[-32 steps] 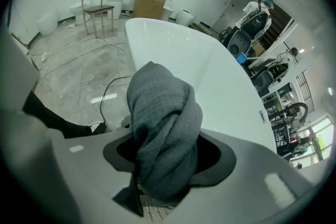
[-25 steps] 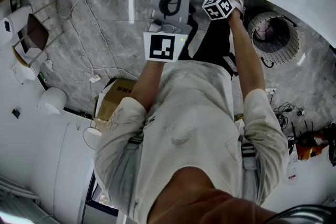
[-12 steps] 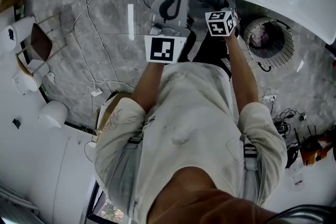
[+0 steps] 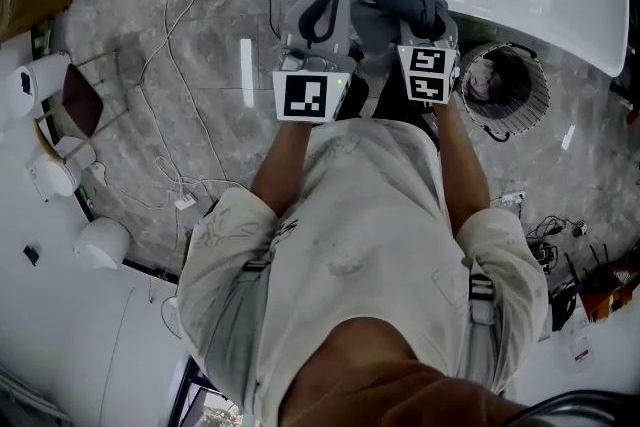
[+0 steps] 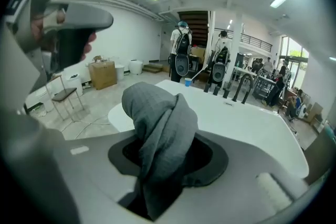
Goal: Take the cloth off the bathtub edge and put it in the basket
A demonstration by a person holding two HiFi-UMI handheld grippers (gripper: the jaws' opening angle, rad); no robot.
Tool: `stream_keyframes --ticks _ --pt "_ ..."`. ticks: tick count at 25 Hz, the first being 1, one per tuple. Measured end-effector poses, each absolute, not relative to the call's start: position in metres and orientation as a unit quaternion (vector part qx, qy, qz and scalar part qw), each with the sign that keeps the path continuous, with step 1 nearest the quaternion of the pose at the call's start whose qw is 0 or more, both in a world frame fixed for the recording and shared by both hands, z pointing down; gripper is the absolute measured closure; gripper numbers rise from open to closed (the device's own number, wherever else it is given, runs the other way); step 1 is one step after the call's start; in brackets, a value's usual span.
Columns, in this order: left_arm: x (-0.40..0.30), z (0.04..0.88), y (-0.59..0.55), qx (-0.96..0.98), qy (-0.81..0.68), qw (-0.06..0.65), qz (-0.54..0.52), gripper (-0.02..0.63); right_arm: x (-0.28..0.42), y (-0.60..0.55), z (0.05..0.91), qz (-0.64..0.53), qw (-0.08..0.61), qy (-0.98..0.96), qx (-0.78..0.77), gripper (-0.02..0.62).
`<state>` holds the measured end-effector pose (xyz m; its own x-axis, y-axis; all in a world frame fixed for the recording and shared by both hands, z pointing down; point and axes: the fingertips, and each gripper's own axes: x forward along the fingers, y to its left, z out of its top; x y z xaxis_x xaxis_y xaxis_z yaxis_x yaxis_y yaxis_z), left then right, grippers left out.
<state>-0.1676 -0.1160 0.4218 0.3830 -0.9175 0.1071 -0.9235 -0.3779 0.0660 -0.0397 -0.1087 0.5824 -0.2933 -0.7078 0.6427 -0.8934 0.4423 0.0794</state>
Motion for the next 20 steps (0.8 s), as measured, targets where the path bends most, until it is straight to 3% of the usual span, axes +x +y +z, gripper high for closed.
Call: stream_keyframes --ticks 9,20 --pt "-0.165 0.361 -0.123 0.828 -0.56 0.027 -0.015 0.606 -0.022 -0.128 0.441 0.059 0.168 -0.796 0.579 0.434" --pt "-0.151 0.258 -0.125 0.828 -0.552 -0.067 -0.069 0.606 0.011 -0.124 0.271 -0.095 -0.008 -0.767 0.635 0.435"
